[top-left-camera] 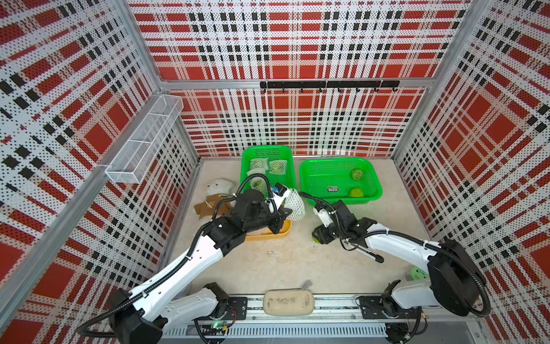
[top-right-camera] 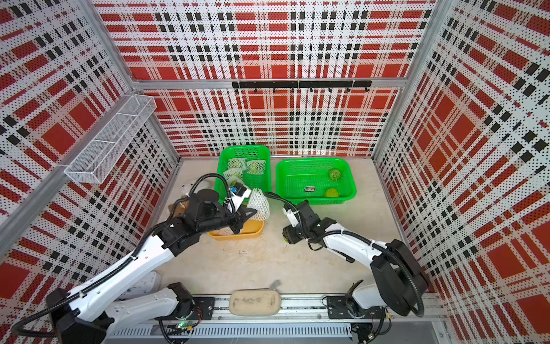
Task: Sleeve custard apples in foam nets
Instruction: Place the custard apple at the center of the board, then open the foam net.
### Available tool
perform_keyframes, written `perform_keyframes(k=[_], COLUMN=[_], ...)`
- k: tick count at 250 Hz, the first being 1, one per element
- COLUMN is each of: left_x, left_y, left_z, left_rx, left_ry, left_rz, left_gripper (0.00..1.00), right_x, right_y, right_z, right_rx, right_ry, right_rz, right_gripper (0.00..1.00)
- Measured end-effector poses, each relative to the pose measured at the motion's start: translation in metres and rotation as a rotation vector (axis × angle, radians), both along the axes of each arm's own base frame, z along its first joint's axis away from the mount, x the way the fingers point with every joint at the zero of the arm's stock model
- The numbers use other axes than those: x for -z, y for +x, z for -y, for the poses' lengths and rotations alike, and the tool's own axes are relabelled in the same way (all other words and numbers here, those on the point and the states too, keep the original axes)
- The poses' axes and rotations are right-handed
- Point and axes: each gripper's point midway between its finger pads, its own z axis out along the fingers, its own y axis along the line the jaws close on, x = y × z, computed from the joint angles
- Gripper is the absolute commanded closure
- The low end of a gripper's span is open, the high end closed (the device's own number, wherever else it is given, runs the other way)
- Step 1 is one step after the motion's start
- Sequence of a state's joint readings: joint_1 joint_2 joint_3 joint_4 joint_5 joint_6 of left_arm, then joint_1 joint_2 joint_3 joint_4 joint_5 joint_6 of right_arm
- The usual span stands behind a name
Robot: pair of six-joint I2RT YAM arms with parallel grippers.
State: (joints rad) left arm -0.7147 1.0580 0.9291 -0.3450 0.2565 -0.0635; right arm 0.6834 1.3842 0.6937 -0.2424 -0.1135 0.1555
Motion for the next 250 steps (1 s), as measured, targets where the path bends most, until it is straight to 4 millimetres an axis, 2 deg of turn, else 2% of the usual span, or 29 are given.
perform_keyframes(k=[23,59,71,95,126,145,166,199,209,224,234,250], left_x=[0.017,0.036,0.038,0.036,0.021,0.014,0.01,0.004,0.002,-0.002,-0.004,-0.005], left_y=[-0.008,-0.012,-0.013,-0.011,-0.004,-0.001,0.0,-0.005,-0.006,-0.009,-0.011,-0.014], left_z=[0.008,0.008,0.006,0.002,0.0,-0.001,0.0,0.005,0.006,0.007,0.006,0.004], left_rx=[0.029,0.023,0.014,-0.023,-0.083,-0.112,-0.133,-0.142,-0.142,-0.143,-0.146,-0.152], left_ry=[-0.026,-0.07,-0.089,-0.135,-0.199,-0.234,-0.262,-0.294,-0.304,-0.325,-0.337,-0.351], left_rz=[-0.018,-0.027,-0.023,-0.01,0.012,0.014,0.001,-0.005,-0.005,0.0,0.003,0.006], left_gripper=[1.0,1.0,1.0,1.0,1.0,1.0,1.0,1.0,1.0,1.0,1.0,1.0], right_x=[0.015,0.002,-0.007,-0.031,-0.079,-0.108,-0.137,-0.166,-0.172,-0.177,-0.177,-0.175], right_y=[-0.01,-0.003,-0.001,-0.002,-0.006,-0.008,-0.015,-0.028,-0.031,-0.031,-0.03,-0.025], right_z=[0.005,-0.003,-0.005,-0.006,-0.006,-0.008,-0.019,-0.043,-0.05,-0.058,-0.061,-0.062], right_rx=[0.004,0.009,0.007,0.0,-0.024,-0.04,-0.087,-0.162,-0.176,-0.187,-0.178,-0.145], right_ry=[0.026,0.097,0.12,0.16,0.238,0.276,0.318,0.362,0.364,0.357,0.353,0.34], right_rz=[0.004,0.062,0.082,0.131,0.227,0.28,0.341,0.384,0.397,0.42,0.425,0.432], right_gripper=[0.5,0.25,0.17,0.1,0.06,0.06,0.07,0.11,0.17,0.35,0.43,0.46])
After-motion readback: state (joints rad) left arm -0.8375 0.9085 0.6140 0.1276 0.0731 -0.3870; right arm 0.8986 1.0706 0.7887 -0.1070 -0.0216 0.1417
